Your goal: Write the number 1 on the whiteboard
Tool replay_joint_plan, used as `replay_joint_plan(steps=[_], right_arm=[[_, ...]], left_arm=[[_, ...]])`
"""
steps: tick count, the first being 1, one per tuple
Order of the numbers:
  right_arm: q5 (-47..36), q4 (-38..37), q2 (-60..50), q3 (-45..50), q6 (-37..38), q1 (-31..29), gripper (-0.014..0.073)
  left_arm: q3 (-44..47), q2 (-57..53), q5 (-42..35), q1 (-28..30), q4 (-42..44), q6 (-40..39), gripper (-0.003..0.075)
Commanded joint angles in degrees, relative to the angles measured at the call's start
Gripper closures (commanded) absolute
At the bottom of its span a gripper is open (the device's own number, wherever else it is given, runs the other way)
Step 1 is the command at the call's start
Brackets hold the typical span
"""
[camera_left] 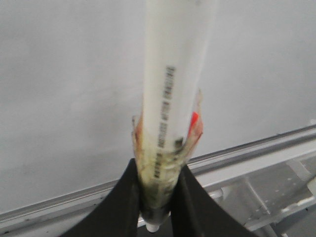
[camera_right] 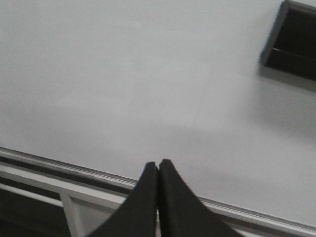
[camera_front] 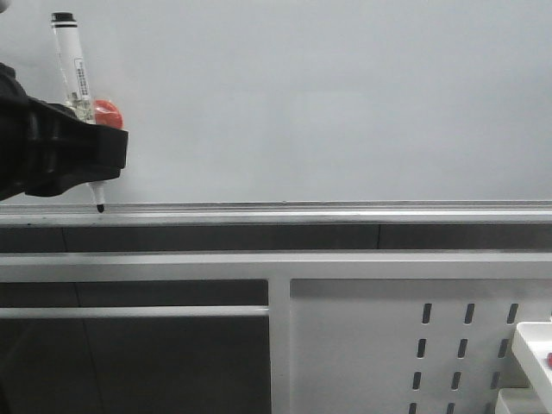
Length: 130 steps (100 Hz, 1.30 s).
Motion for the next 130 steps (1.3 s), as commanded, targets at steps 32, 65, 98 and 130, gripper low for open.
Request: replay_joint_plan(steps=[32,65,98,130], right_arm=[[16.44,54.53,17.27,-3.97,-58.66,0.33,0.0566],[22.46,54.22,33.80,-13.75,-63.63,9.79,0.0305],[-3.52,47.77,47.21,-18.68,-62.80,34.43,0.0305],[-7.76,57.17,51.48,-18.68,-62.80,37.76,0.0305]], left_arm=[[-1.71,-13.55,15.35,-6.83,26.13,0.14,0.0740],[-5.47,-13.40,23.92,-15.15,33.52,0.14,0.0740],[-7.85,-13.40,26.38,-15.13,34.97,0.14,0.0740],[-7.85,-13.40,27.37,-15.13,34.97,0.14,0.0740]])
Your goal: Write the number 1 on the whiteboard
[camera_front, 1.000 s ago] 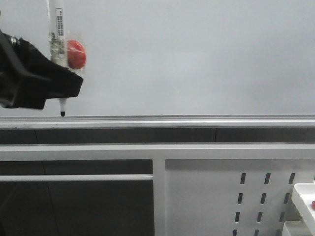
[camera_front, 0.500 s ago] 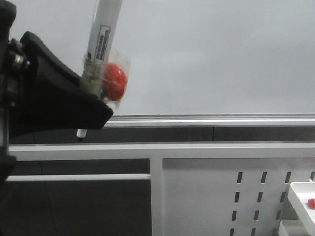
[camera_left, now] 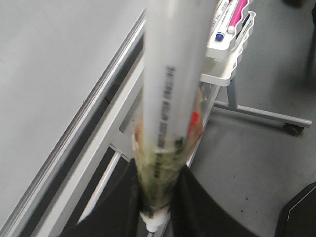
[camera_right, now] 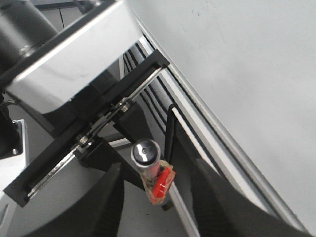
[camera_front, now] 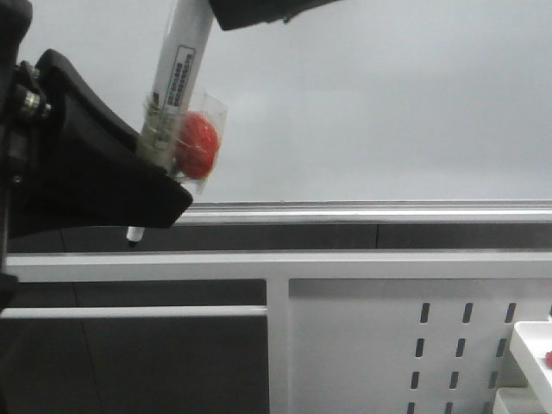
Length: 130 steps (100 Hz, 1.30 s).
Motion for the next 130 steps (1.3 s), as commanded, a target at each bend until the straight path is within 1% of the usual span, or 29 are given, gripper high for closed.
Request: replay_joint_plan(steps=[1,31,51,81,86,93,100,117,130], right_arm=[[0.27,3.60,0.35,-2.23,-0.22,0.18,0.0305],[0.82,6.04,2.41,-2.44,-0.74,0.26,0.0305],[1.70,6.28,4.47,-5.11,-0.79,0.26,0.0305],[6.10,6.40,7.82,-6.30,-0.79,0.26,0.0313],[6.97,6.40,8.05,-6.30,-0.79,0.26,0.0333],[7.34,6.40,8.11,-6.30,-0.79,0.26,0.0386],[7.64,6.40,8.11,-6.30,-0.79,0.26,0.0461],[9.55,6.40,8.11,-6.30,-0.79,0.26,0.0673],[9.61,5.94,8.11,-6.30,-0.79,0.26,0.0663]], left_arm=[[-2.09,-0.65,-3.66,-0.48,-0.13,-0.19,0.0740],[-2.09,-0.65,-3.78,-0.48,0.81,-0.19,0.0740],[-2.09,-0.65,-3.78,-0.48,0.85,-0.19,0.0740],[-2.09,-0.65,-3.64,-0.48,0.85,-0.19,0.0740],[-2.09,-0.65,-3.64,-0.48,0.85,-0.19,0.0740],[-2.09,-0.65,-3.64,-0.48,0.85,-0.19,0.0740],[-2.09,-0.65,-3.64,-0.48,0.85,-0.19,0.0740],[-2.09,-0.65,-3.57,-0.48,0.85,-0.19,0.0740],[-2.09,-0.65,-3.57,-0.48,0.85,-0.19,0.0735]])
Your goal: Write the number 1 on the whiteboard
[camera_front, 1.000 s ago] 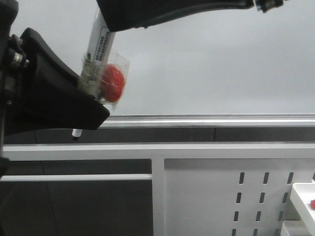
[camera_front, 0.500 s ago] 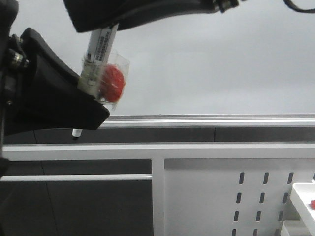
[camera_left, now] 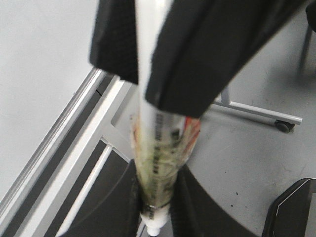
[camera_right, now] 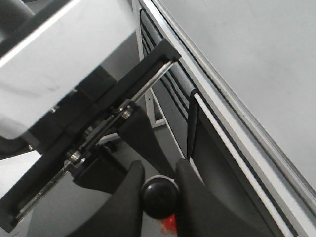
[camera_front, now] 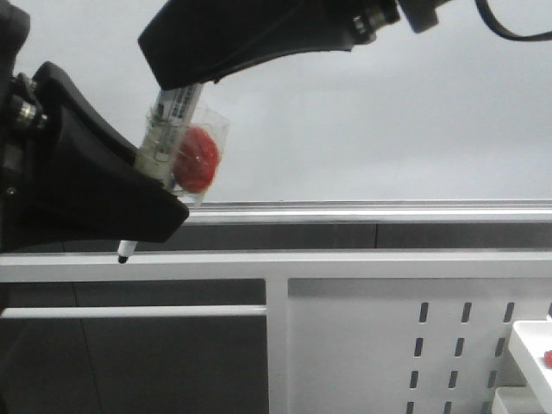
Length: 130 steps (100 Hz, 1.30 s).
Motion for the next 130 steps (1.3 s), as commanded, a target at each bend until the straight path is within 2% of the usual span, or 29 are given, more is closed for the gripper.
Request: replay_joint_plan(steps=[1,7,24,31,50,68,80,92,105,121,130], right_arm=[[5.23,2.95,-1.00,-1.93,1.11,0.25,0.0663],[4.50,2.27,-1.00,-1.93,1.11,0.25,0.0663],[1.82,0.20,-1.00,-1.93,1.11,0.25,0.0662],[0.58,-0.79,-1.00,-1.93,1.11,0.25,0.0662],[-4.83,-2.66,-3.43,1.12,1.11,0.25,0.0662],[-12.03,-2.66,-11.50,8.03,-0.46,0.25,0.0662],[-17.61,-2.66,-16.65,10.61,-0.46,0.25,0.0663],[-19.66,-3.42,-18.69,10.87,-1.18,0.25,0.0663],[-19.78,-3.67,-18.83,10.87,-4.92,0.25,0.0663],[-22.68,-3.92,-18.83,10.74,-5.91,0.25,0.0663],[-23.97,-7.15,-19.06,9.63,-6.04,0.25,0.0663]], left_arm=[[-2.09,-0.65,-4.97,-0.33,1.21,0.87,0.0733],[-2.09,-0.76,-4.97,-0.33,0.94,0.87,0.0691],[-2.09,-2.59,-3.81,-0.33,-3.28,0.87,0.0412],[-2.09,-4.28,-2.95,-0.33,-4.56,0.87,0.0352],[-2.09,-12.57,2.38,-0.33,-8.23,0.87,0.0349],[-0.65,-26.53,6.65,0.01,-9.45,-0.96,0.0354],[2.73,-36.40,6.46,1.88,-8.92,-5.03,0.0404],[7.42,-45.64,6.46,6.39,-6.32,-11.60,0.0430],[12.01,-54.33,6.58,14.28,0.45,-20.68,0.0430],[13.97,-61.62,6.66,22.97,0.70,-21.22,0.0430],[14.37,-62.85,7.23,26.01,0.37,-21.22,0.0430]])
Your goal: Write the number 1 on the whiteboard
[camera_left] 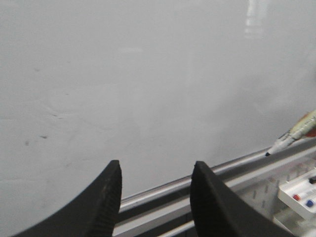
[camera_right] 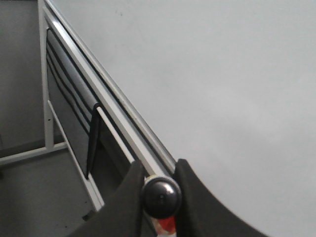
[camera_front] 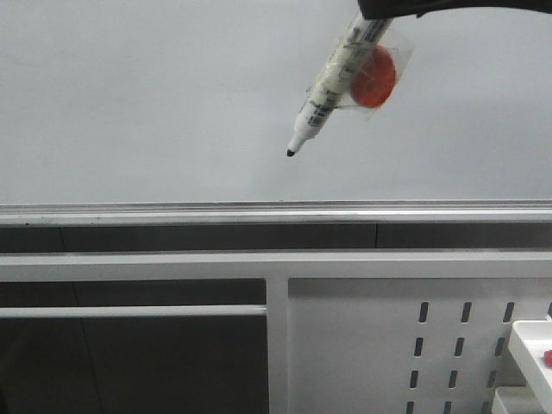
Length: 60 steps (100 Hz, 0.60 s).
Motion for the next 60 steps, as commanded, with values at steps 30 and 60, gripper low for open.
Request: replay_joint_plan(steps=[30,60], right_arm=[[-13.48,-17.43,1.40,-5.42,-0.96,6.83,0.0663],[-24.18,-21.78,6.90,-5.42,-0.96,11.08,0.0663]], left_arm=[[-1.00,-0.38,-1.10,4.45,-0.80,-0.97,0.0430],[-1.00,-0.38,-0.60,4.45,-0.80,-0.97,0.0430]])
